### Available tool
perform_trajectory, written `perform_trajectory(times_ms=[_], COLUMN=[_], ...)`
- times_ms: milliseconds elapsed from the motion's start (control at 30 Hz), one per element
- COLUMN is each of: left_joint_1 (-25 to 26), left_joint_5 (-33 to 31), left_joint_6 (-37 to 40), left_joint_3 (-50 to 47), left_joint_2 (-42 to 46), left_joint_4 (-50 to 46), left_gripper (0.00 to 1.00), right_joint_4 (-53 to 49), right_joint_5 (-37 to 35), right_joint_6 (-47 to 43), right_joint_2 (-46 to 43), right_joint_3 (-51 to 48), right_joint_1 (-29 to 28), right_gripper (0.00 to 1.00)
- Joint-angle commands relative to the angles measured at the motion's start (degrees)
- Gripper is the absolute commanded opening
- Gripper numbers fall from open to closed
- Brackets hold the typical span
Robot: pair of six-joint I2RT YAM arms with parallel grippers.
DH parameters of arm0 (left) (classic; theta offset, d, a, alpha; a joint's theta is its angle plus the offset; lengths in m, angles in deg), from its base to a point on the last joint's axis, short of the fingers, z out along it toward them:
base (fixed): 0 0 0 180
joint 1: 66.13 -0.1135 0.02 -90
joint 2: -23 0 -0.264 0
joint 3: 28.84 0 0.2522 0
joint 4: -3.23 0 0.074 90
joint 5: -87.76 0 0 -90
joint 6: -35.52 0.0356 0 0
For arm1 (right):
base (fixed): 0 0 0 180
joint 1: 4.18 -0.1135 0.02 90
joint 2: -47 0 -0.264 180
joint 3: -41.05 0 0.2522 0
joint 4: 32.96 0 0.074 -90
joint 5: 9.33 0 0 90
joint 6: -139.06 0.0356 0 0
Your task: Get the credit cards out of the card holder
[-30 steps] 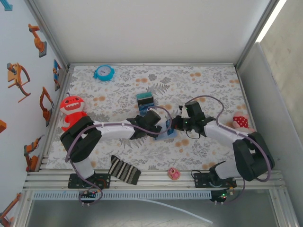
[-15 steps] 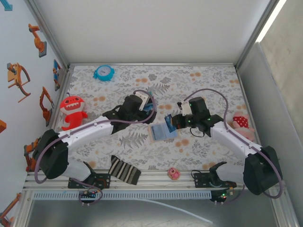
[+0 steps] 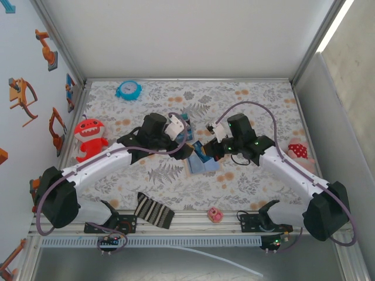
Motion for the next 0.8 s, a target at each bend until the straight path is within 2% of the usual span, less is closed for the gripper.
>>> perform_trajectory(times_ms=[0,133,200,533,767], left_joint_1=[-0.64,-0.66,-0.59,-0.57,-0.63], left_joint_5=[9.91,14.15,15.06,19.67,21.84], left_joint_6=[5.01,6.70,7.41,10.80,11.36], left_joint_3=[2.61,4.16,5.00,6.55,6.61], left_joint_2=[0.02,-2.15,-2.94,-5.10,-5.76], left_joint_4=[-2.95,-4.94,-6.12,-8.89,-8.88], left_gripper=[0.84,0.70,0.61,0.31,0.23], right_joint_4=[-2.97,-4.14,-4.42,-5.71,-4.48], right_joint_5=[3.03,3.85,4.04,6.06,8.18], right_joint_6=[-4.38,-5.88,-6.17,-8.11,-8.25], right_joint_2=[-0.09,0.08,0.16,0.23,0.64], right_joint_3=[2.55,3.47,3.79,5.52,5.86], right_joint_1=[-1.07,-1.82,-2.01,-2.10,-2.15], right_gripper=[0.00,0.00,0.00,0.00,0.00])
